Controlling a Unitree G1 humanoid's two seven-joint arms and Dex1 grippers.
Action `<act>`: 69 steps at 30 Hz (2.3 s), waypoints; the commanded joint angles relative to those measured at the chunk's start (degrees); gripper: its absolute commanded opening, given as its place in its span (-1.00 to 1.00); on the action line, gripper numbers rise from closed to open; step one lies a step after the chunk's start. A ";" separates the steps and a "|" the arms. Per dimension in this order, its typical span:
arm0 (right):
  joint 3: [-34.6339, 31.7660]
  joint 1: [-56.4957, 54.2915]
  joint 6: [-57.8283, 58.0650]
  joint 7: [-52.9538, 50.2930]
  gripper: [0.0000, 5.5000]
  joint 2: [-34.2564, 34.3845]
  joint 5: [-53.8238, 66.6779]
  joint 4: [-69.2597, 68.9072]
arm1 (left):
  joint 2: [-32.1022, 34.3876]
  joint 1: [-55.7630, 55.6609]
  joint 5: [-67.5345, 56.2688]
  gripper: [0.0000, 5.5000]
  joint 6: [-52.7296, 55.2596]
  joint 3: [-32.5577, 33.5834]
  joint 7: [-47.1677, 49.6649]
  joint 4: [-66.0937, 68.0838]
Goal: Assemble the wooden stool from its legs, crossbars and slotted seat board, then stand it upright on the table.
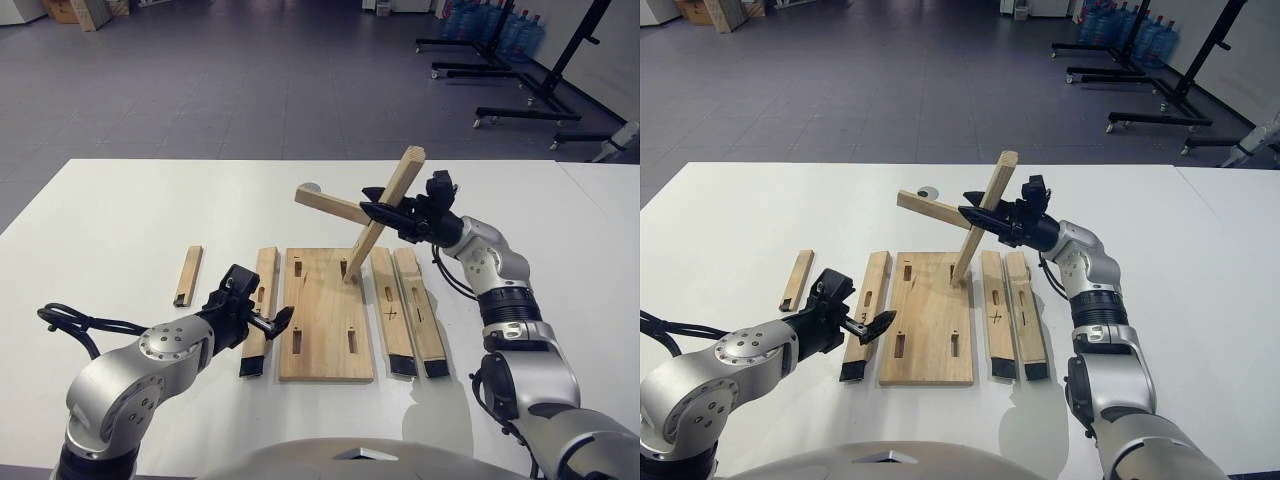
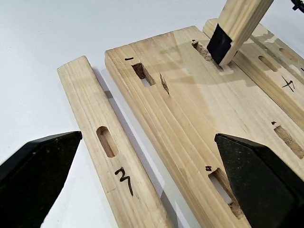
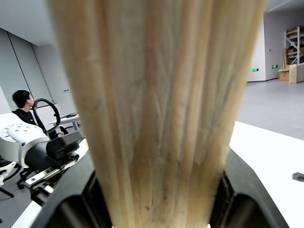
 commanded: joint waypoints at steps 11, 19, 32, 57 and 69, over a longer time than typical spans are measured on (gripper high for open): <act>-1.01 -7.92 -2.59 3.51 -0.25 0.74 -1.30 8.55 | -0.82 -1.51 1.89 0.87 0.66 -1.13 -2.47 -0.25; 0.02 -8.92 -6.23 6.54 -0.25 -0.10 -5.16 14.41 | -0.98 -2.86 2.18 0.87 1.20 -0.87 -3.43 0.10; -5.91 -11.20 -1.28 1.69 -0.25 1.00 0.23 6.22 | 17.69 0.09 12.66 0.87 -6.43 -15.53 -8.40 -3.86; -3.83 -10.11 3.50 -0.77 -0.25 2.79 1.47 -0.43 | 16.72 -5.41 21.08 0.87 -4.70 -27.16 -9.20 -0.71; -4.91 -5.41 7.14 -2.67 -0.25 1.66 3.79 -8.69 | 21.89 -5.75 26.82 0.87 -8.43 -28.38 -11.82 5.00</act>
